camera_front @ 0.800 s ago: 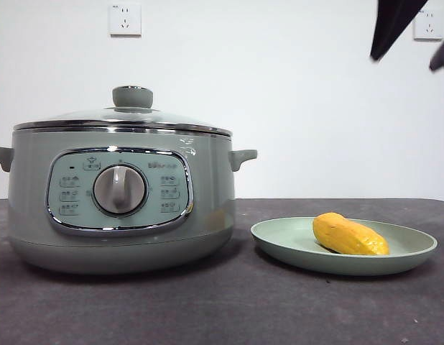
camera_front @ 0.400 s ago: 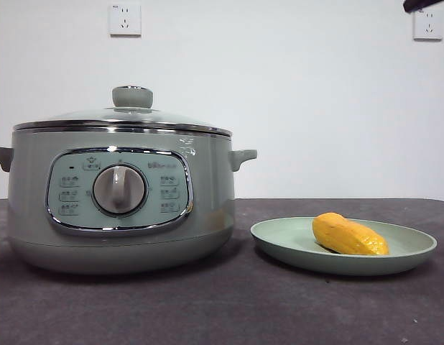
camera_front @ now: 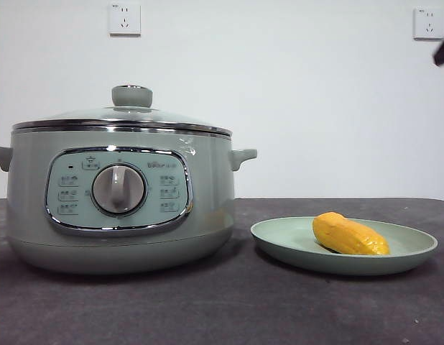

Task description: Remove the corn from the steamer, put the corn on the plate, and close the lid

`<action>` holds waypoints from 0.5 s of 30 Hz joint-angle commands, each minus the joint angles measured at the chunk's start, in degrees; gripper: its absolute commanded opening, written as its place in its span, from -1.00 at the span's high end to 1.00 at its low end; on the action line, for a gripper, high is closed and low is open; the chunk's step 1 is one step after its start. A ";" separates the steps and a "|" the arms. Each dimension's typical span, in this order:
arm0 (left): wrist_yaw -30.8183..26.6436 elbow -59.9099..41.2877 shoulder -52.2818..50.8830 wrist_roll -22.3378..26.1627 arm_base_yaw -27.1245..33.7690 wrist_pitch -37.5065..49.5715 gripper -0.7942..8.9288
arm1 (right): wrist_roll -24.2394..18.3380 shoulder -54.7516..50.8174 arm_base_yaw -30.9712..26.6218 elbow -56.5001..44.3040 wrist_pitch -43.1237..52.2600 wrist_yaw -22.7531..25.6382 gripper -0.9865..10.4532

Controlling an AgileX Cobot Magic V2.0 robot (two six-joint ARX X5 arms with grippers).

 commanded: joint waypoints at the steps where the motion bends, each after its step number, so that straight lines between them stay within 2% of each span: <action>1: 0.07 -0.26 0.48 0.22 0.07 -1.49 0.84 | 0.83 -0.07 -0.02 -0.31 -0.94 0.44 0.83; 13: 0.17 -0.26 0.37 0.22 -0.20 -2.95 0.84 | 0.81 -0.07 -0.02 -0.31 -6.58 0.46 0.83; 14: 0.00 -0.28 -1.01 0.63 -0.13 -3.37 0.84 | 0.81 -0.07 -0.02 -0.31 -6.80 0.46 0.83; 15: -0.48 -0.28 -2.40 3.02 0.11 -3.56 0.84 | 0.81 -0.07 -0.02 -0.31 -6.95 0.46 0.83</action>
